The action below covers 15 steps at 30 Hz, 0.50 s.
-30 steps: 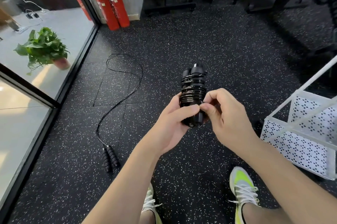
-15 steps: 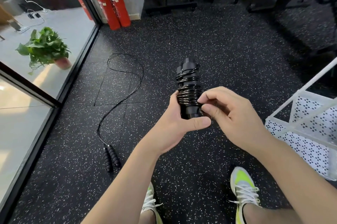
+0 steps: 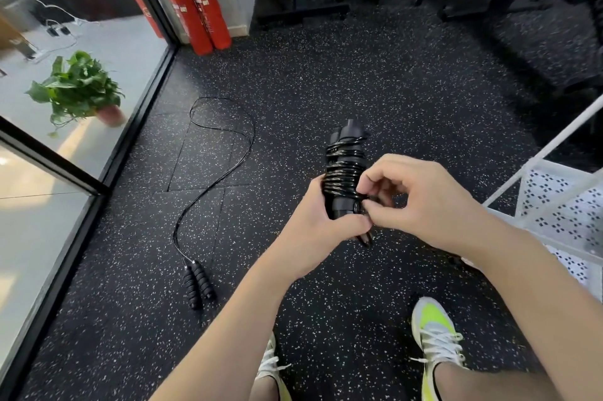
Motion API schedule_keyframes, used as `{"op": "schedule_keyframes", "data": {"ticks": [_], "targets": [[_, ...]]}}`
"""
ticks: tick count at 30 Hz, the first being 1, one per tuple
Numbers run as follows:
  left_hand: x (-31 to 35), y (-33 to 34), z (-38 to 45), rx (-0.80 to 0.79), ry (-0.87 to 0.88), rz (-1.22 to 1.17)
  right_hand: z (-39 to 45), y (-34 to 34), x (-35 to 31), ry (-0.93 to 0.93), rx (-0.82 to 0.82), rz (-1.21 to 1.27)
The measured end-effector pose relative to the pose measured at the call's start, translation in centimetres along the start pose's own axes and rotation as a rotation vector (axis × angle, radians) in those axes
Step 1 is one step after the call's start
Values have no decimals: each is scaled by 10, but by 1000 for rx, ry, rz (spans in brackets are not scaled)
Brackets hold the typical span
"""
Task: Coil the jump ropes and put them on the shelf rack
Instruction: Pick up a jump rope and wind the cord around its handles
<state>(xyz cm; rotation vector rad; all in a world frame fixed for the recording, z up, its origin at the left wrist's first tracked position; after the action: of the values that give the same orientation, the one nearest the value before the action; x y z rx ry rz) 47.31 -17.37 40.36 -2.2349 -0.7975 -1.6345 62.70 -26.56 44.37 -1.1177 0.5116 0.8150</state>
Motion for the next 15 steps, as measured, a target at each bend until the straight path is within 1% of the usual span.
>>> {"op": "schedule_keyframes", "data": {"ticks": [6, 11, 15], "targets": [[-7, 2, 3, 14, -92, -31, -3, 2, -2, 12, 25, -33], [-1, 2, 2, 10, -95, -158, -3, -3, -6, 34, 38, 28], [3, 3, 2, 29, -84, -190, -5, -5, -6, 73, 27, 110]]}}
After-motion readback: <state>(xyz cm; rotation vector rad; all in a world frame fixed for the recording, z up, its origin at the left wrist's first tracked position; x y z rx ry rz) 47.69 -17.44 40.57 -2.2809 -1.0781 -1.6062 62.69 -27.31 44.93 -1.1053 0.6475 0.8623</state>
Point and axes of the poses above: each hand's wrist, its own z-axis towards the middle knuckle, its own y-axis out of the palm, x = y × z, the point moved 1 cm from there along z, towards the middle knuckle, and after that the axes turned 14 degrees about -y, right-handed, at the moved point
